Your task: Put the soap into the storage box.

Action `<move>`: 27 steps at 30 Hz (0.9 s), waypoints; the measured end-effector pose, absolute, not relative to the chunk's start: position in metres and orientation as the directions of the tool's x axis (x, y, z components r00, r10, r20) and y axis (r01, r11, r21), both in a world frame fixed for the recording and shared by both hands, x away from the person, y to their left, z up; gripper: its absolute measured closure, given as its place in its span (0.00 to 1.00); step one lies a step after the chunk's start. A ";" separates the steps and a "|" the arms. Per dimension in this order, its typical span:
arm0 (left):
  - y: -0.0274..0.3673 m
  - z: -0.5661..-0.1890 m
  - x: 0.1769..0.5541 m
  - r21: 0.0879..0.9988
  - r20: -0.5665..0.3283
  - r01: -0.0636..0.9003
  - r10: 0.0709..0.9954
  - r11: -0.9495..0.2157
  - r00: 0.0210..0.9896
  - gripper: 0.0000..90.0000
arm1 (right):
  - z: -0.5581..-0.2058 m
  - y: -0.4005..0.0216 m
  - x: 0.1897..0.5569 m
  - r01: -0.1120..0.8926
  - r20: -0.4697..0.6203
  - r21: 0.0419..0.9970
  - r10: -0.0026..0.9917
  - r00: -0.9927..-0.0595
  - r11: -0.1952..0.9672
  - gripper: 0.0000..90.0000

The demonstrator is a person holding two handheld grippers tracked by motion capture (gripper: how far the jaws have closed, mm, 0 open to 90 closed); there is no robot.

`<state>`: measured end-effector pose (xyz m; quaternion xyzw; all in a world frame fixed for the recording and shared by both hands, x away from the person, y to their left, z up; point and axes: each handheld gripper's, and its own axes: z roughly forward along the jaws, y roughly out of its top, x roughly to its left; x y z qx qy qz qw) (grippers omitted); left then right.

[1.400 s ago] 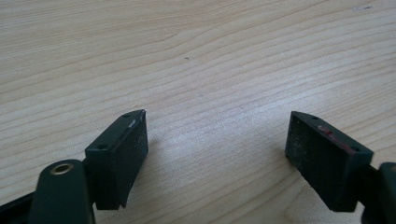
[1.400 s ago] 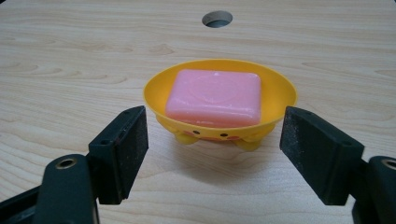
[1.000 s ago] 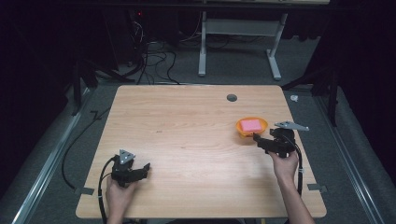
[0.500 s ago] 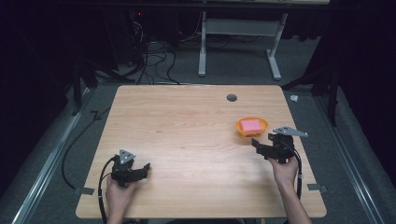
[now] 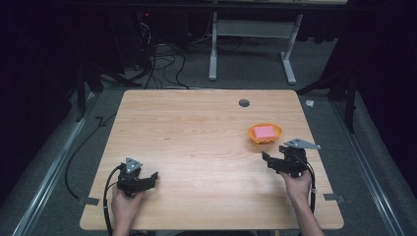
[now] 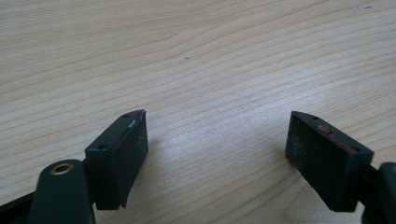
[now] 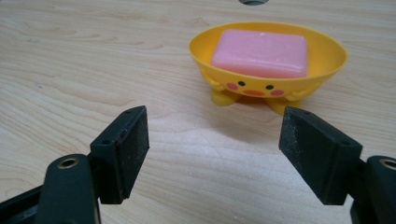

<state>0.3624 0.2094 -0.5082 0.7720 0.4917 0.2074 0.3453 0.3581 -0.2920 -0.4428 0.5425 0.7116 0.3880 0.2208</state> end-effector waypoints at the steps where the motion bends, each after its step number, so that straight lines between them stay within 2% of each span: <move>1: 0.209 -0.508 0.362 0.737 -0.019 0.616 0.903 -0.278 0.430 0.24 | -0.445 -0.291 0.357 0.602 0.104 0.790 0.943 -0.317 0.115 0.28; 27: 0.209 -0.508 0.362 0.737 -0.019 0.616 0.902 -0.278 0.430 0.24 | -0.477 -0.284 0.346 0.634 0.083 0.758 0.942 -0.326 0.152 0.27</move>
